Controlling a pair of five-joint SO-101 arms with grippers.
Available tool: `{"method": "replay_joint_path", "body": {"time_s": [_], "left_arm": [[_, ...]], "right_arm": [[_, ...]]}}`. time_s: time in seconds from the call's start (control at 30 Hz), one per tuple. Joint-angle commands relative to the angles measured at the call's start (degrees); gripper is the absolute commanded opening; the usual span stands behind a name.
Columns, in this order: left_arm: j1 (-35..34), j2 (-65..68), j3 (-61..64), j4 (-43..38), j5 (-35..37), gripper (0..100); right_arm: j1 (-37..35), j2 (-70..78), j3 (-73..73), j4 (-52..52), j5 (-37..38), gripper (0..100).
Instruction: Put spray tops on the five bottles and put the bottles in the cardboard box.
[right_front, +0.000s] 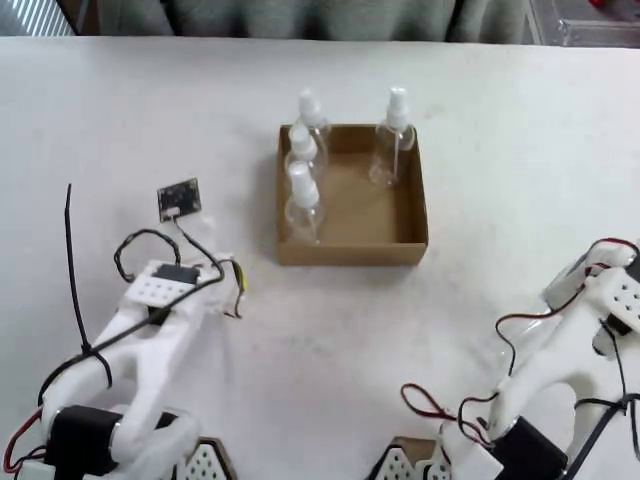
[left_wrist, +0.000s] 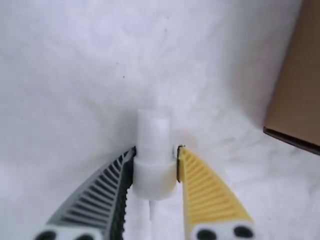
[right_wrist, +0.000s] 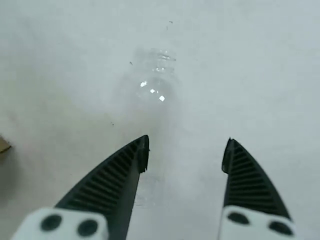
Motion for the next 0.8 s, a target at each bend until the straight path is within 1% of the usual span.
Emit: {"method": "replay_joint_path", "body": {"time_s": [0.0,0.07,0.13,0.3,0.43,0.6,0.77], "left_arm": [[0.6,-2.3,-0.3,-0.9,-0.7,2],[0.6,-2.3,-0.3,-0.9,-0.7,2],[0.6,-2.3,-0.3,-0.9,-0.7,2],[0.6,-2.3,-0.3,-0.9,-0.7,2],[0.6,-2.3,-0.3,-0.9,-0.7,2],[0.6,-2.3,-0.3,-0.9,-0.7,2],[0.6,-2.3,-0.3,-0.9,-0.7,2]], "right_arm": [[-0.9,-0.7,0.8,-3.9,-7.3,21.9],[-1.1,0.5,0.8,-5.1,-11.1,21.9],[-1.8,1.8,0.9,-6.5,-12.7,21.9],[-4.3,5.3,0.6,-7.9,-12.9,21.9],[-4.5,6.9,0.6,-10.7,-15.8,21.9],[-4.6,7.2,1.0,-10.9,-16.1,22.0],[-6.0,7.3,1.2,-11.0,-16.0,26.2]]}}
